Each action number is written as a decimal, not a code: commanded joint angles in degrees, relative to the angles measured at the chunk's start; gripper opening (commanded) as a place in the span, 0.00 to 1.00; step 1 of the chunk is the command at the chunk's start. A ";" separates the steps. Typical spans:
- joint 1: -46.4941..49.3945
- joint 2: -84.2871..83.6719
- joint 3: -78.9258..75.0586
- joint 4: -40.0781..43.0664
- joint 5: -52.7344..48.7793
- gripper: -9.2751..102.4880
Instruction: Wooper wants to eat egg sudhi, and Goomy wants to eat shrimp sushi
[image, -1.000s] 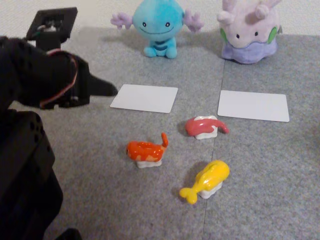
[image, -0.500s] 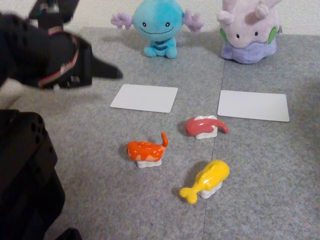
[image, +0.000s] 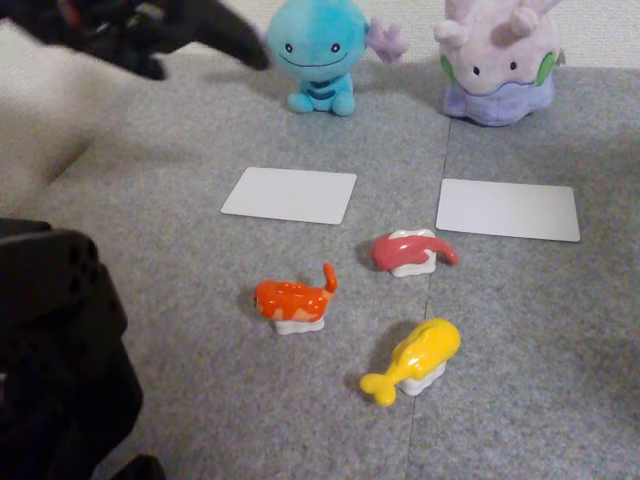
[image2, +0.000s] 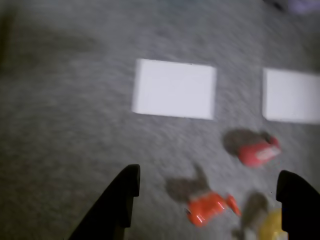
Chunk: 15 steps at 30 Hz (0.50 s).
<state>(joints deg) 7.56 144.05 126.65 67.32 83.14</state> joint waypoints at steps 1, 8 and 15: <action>6.68 -6.68 -8.09 4.22 -0.53 0.37; 17.23 -19.34 -18.54 12.83 -2.72 0.37; 27.51 -25.49 -19.51 16.26 -7.12 0.37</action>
<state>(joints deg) 32.26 119.27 109.07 83.06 77.52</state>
